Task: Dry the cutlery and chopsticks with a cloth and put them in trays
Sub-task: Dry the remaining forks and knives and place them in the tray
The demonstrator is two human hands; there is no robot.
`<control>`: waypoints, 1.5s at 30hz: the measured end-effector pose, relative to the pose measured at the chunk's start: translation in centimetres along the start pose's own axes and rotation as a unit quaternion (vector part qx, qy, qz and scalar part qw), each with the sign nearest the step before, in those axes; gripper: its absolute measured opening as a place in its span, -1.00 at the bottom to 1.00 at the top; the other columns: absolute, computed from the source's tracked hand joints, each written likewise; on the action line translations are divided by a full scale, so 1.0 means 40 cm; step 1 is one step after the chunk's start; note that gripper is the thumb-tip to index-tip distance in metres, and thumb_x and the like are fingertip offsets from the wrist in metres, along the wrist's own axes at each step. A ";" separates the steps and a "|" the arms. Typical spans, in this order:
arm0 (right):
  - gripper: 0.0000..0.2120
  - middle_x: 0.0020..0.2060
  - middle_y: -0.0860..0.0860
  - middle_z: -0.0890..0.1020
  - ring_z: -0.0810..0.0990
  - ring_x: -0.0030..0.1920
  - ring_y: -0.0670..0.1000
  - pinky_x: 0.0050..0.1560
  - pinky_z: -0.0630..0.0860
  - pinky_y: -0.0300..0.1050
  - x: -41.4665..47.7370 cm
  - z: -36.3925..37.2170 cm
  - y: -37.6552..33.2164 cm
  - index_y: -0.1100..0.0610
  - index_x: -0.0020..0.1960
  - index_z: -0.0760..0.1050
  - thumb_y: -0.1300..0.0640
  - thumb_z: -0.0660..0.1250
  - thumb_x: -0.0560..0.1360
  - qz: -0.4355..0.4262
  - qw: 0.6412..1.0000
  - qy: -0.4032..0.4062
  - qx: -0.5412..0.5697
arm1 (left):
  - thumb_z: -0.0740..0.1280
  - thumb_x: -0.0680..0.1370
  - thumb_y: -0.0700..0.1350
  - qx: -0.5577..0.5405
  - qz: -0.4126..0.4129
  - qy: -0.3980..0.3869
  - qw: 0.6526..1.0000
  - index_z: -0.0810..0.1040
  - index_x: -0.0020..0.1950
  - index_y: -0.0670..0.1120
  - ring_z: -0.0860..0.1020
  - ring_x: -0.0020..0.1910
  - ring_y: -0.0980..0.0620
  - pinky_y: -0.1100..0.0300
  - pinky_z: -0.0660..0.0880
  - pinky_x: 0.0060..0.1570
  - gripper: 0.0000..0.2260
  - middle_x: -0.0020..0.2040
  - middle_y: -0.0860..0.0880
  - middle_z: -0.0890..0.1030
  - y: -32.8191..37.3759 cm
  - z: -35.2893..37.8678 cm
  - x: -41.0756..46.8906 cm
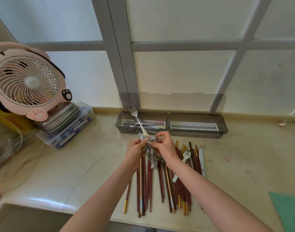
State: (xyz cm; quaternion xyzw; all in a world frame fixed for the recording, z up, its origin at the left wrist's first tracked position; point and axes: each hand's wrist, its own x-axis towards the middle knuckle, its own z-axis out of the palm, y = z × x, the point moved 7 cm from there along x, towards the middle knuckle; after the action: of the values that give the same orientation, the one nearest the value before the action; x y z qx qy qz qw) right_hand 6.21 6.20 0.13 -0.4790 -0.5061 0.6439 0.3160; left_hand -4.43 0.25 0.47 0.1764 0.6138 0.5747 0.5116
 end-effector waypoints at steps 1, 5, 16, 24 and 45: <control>-0.71 -0.04 0.04 0.61 0.60 -0.03 0.03 -0.17 0.46 -0.19 0.007 0.003 -0.003 0.06 0.10 0.44 0.10 0.44 0.43 0.007 1.000 -0.014 -0.013 | 0.31 0.53 -0.22 0.024 0.013 0.008 1.000 0.58 -0.08 -0.23 0.60 -0.27 0.03 0.26 0.54 -0.31 -0.91 -0.22 -0.11 0.63 0.000 -0.007 0.001; -0.78 0.02 0.02 0.62 0.57 0.02 -0.01 -0.15 0.44 -0.23 0.051 0.019 -0.032 0.11 0.13 0.57 0.07 0.34 0.52 0.028 0.998 -0.036 -0.033 | 0.40 0.47 -0.18 0.129 0.056 -0.005 0.990 0.60 -0.13 -0.19 0.66 -0.16 -0.11 0.07 0.59 -0.15 -0.92 -0.18 -0.18 0.67 0.001 0.008 0.007; -0.78 -0.13 -0.06 0.68 0.62 -0.15 -0.07 -0.23 0.45 -0.21 0.314 0.021 -0.113 -0.05 0.15 0.60 0.04 0.22 0.59 -0.098 0.837 -0.002 -0.539 | 0.34 0.52 -0.08 0.036 -0.071 0.007 0.997 0.60 0.00 -0.17 0.61 -0.24 0.08 0.32 0.51 -0.35 -0.83 -0.16 -0.07 0.65 -0.064 -0.069 -0.026; -0.76 0.06 -0.06 0.59 0.57 0.07 -0.01 0.10 0.53 -0.01 0.273 -0.036 -0.055 -0.04 0.04 0.55 0.22 0.21 0.50 -0.174 0.794 -0.117 -0.571 | 0.29 0.55 -0.09 -0.018 -0.062 -0.006 0.998 0.56 0.09 -0.20 0.62 -0.25 0.06 0.27 0.53 -0.34 -0.78 -0.13 -0.10 0.63 -0.039 -0.023 -0.009; -0.73 0.12 0.10 0.49 0.56 -0.06 0.13 -0.08 0.52 0.05 0.009 -0.166 0.250 0.15 0.14 0.49 0.32 0.23 0.47 -0.248 0.621 -0.329 -0.667 | 0.12 0.61 0.05 -0.250 -0.206 -0.013 0.946 0.49 0.10 -0.26 0.46 0.11 -0.22 -0.19 0.33 0.15 -0.62 0.06 -0.27 0.54 -0.112 0.077 -0.055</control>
State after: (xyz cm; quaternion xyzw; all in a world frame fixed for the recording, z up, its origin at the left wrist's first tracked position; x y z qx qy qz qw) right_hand 13.07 5.96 -9.69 -0.1708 -0.9664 0.1411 -0.1302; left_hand 0.70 -1.13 -2.01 -0.0797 0.4670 0.5895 0.6542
